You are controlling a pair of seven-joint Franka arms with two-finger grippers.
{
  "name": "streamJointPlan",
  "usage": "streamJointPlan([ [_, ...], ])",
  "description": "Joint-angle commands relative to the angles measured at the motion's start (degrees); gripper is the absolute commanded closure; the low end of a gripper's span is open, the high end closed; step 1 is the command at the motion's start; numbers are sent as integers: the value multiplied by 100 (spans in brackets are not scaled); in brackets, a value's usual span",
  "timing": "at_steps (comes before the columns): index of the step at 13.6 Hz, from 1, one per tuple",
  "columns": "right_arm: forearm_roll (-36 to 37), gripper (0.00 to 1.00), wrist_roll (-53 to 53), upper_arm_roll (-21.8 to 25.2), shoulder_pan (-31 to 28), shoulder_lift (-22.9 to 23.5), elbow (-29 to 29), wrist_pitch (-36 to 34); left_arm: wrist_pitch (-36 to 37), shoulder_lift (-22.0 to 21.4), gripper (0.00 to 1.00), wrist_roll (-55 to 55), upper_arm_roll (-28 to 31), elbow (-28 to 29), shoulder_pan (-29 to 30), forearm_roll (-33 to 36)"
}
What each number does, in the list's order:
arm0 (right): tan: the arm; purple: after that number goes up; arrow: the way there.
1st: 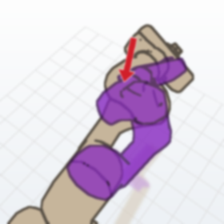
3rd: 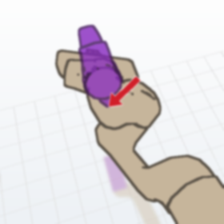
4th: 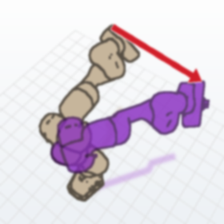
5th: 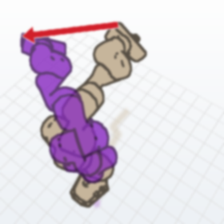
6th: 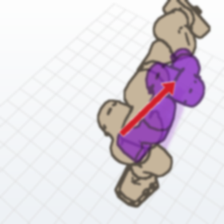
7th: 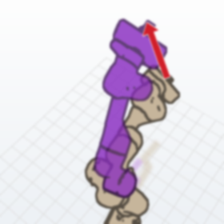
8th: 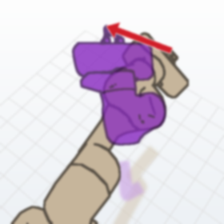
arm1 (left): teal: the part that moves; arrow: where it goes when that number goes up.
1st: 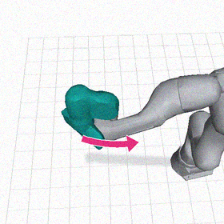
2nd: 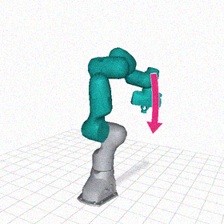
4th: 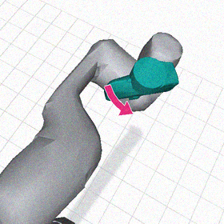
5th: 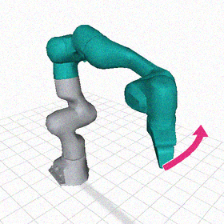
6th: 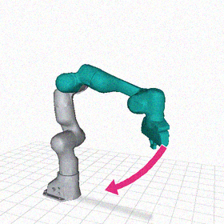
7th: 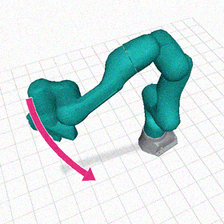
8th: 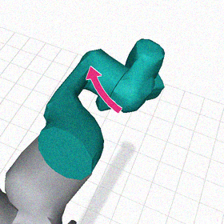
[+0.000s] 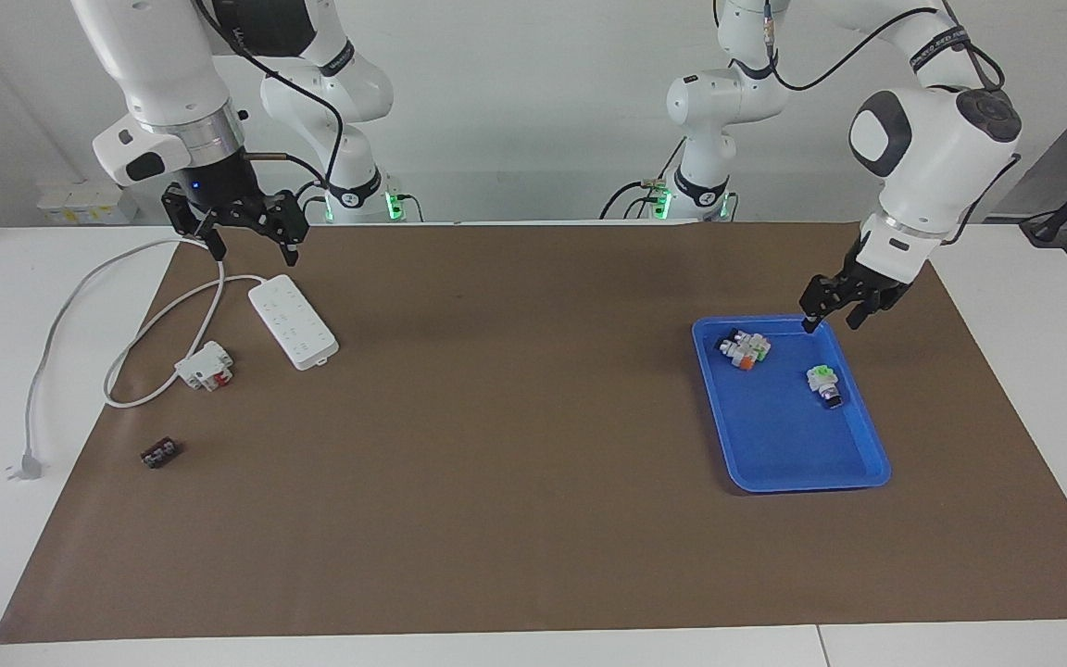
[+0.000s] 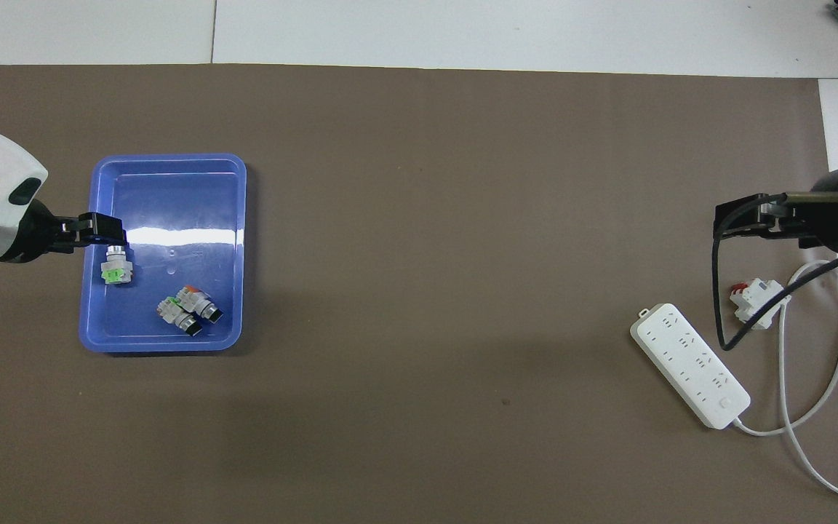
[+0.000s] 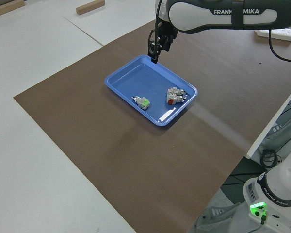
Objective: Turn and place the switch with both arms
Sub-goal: 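Lower the switch into the blue tray and open the left gripper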
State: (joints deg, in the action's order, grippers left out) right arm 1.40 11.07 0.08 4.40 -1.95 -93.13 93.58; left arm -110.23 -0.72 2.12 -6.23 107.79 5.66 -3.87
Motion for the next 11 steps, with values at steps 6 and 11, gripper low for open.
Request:
streamJointPlan([
  [6,-211,0,53,-16,96,-157,-153,-33,1495,-394,0,34,-89,-953,-21,344],
  [11,-219,0,53,-16,70,-157,-117,-209,1592,-456,0,0,-107,-1110,-30,344],
])
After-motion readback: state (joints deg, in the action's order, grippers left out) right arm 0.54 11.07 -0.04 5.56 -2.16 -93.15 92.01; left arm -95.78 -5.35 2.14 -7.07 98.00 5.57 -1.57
